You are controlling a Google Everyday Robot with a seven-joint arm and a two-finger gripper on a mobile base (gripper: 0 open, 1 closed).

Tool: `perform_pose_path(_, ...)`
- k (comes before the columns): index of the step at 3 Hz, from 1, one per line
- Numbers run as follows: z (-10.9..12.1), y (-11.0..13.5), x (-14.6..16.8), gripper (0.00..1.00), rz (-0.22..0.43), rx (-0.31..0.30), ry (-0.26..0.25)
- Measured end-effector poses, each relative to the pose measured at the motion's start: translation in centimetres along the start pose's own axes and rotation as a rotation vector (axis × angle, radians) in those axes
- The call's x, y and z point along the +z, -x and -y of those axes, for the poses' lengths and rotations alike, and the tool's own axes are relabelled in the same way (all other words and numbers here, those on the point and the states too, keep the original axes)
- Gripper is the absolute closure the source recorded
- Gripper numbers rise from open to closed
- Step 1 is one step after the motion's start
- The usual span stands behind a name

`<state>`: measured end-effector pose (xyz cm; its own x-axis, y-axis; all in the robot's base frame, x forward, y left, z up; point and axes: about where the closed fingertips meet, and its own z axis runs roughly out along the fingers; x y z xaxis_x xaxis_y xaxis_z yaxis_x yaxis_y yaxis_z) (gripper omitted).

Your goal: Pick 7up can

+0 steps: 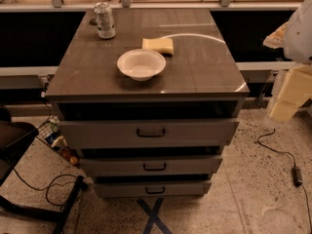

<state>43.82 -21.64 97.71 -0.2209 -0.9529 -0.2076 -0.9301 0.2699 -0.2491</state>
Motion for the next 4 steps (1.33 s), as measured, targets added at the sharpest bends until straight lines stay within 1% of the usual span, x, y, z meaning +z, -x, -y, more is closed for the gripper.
perform_pose_path(1, 0.0, 0.0, 0.0, 0.0, 0.0, 0.0, 0.0)
perform_pose_path(2, 1.4, 0.8, -0.7, 0.0, 0.084, 0.009, -0.037)
perform_pose_path(3, 5.6, 1.5, -1.8, 0.0, 0.295, 0.082, -0.129)
perform_pose_path(4, 8.7, 2.7, -1.2, 0.0, 0.529, 0.16, -0.187)
